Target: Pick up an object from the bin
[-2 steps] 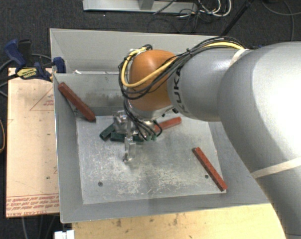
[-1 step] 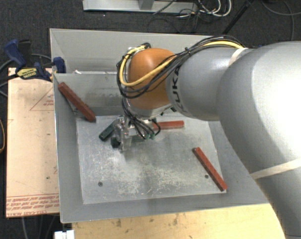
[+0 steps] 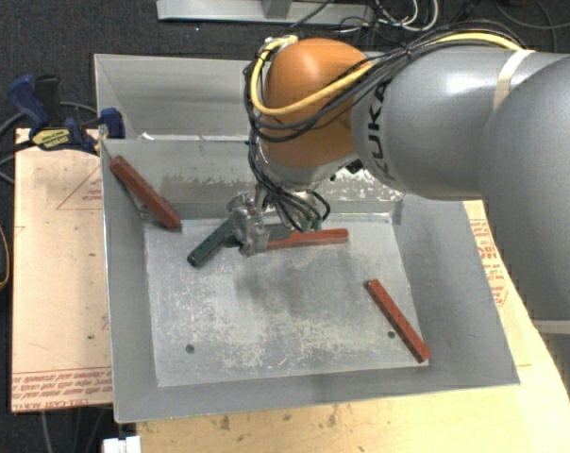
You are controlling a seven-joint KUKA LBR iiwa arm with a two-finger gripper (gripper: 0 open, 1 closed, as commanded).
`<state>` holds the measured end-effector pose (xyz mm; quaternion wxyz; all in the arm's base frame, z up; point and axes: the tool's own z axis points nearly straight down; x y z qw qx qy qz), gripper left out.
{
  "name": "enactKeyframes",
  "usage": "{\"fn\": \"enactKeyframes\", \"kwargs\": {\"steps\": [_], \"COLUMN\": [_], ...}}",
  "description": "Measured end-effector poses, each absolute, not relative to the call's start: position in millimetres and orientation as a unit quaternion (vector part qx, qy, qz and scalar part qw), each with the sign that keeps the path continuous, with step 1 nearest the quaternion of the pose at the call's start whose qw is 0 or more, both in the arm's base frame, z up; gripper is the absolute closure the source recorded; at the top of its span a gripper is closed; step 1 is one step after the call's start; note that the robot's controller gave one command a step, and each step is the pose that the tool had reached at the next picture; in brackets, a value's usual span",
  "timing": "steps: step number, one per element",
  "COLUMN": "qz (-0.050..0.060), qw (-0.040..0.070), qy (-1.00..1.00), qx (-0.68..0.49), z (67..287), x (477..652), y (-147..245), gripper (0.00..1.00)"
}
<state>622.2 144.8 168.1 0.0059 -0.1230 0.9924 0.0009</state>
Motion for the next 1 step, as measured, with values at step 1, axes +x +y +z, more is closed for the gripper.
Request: {"fn": "enactKeyframes", "kwargs": {"steps": [1], "qz": [0.0], "qw": [0.005], "qy": [0.985], "qx": [-0.17], "z": [216.2], "x": [636.9], "y": [137.1], "gripper": [1.0]}}
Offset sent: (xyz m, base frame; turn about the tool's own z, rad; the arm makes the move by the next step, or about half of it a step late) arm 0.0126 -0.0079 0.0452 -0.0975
